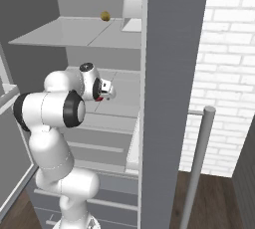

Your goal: Take the strawberry from the fridge and place it on top of the pancake, located on the dining counter.

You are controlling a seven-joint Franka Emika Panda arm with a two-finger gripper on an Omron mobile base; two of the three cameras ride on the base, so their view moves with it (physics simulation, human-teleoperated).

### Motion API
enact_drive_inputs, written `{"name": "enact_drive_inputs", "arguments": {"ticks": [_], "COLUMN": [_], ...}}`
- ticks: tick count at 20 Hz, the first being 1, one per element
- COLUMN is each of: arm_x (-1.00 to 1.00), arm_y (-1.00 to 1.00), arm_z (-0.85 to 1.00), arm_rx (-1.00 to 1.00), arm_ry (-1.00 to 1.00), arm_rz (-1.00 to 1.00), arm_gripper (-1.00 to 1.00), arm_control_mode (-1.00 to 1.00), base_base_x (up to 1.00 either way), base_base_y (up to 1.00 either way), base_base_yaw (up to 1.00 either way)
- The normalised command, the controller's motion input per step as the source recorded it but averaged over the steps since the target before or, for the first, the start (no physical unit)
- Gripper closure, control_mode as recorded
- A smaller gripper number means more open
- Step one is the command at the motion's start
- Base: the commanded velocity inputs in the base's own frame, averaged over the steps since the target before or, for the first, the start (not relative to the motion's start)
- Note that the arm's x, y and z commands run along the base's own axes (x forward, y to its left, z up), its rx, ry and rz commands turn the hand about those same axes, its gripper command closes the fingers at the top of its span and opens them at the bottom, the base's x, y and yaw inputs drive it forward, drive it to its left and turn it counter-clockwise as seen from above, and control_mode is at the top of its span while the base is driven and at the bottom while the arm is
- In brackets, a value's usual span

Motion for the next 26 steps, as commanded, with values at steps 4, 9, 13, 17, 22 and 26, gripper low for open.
{"name": "enact_drive_inputs", "arguments": {"ticks": [4, 9, 13, 17, 22, 26], "arm_x": [-0.37, -0.27, 0.17, 0.29, -0.05, -0.15], "arm_y": [0.01, 0.02, 0.03, 0.00, 0.00, 0.01], "arm_z": [-0.21, -0.23, -0.11, -0.10, -0.20, -0.28], "arm_rx": [0.00, 0.00, 0.00, 0.00, 0.00, 0.00], "arm_ry": [-0.01, -0.01, 0.00, 0.00, -0.02, -0.03], "arm_rz": [0.00, 0.00, -0.01, 0.00, 0.00, 0.00], "arm_gripper": [-1.00, -1.00, -1.00, -1.00, -1.00, 1.00], "arm_control_mode": [-1.00, -1.00, -1.00, -1.00, -1.00, -1.00], "base_base_x": [0.00, 0.00, 0.00, 0.00, 0.00, 0.00], "base_base_y": [0.00, 0.00, 0.00, 0.00, 0.00, 0.00], "base_base_yaw": [0.00, 0.00, 0.00, 0.00, 0.00, 0.00]}}
